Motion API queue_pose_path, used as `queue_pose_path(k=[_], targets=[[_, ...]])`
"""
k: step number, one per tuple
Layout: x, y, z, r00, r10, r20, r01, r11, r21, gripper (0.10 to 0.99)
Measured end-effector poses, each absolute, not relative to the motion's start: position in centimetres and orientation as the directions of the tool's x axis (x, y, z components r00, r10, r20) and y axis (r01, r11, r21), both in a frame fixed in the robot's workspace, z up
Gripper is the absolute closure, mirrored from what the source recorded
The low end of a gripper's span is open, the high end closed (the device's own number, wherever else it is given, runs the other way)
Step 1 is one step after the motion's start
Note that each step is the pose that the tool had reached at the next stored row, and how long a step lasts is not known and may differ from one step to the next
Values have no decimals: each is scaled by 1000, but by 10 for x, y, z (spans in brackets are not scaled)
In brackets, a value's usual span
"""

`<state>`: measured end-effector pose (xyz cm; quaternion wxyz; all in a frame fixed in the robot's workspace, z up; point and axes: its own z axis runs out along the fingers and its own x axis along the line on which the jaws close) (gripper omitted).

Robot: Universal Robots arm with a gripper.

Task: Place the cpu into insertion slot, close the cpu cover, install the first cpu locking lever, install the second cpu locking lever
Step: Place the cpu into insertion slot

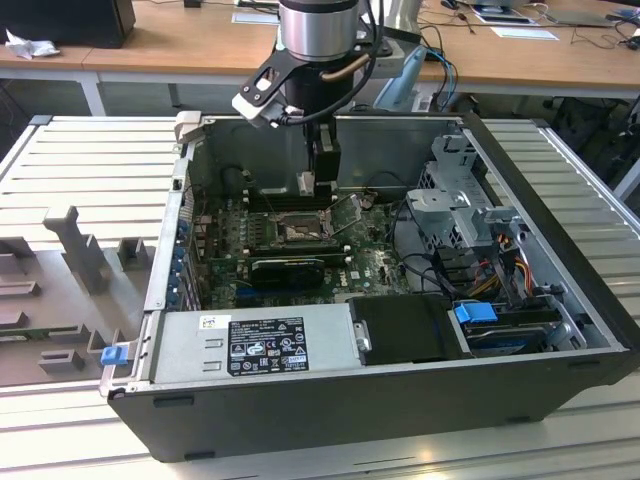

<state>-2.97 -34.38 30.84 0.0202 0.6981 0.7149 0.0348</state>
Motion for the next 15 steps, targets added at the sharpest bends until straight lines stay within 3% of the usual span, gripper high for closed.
queue_pose_path(k=[15], targets=[[-32, -344, 291, -14, 1000, 20, 997, 13, 78, 557]])
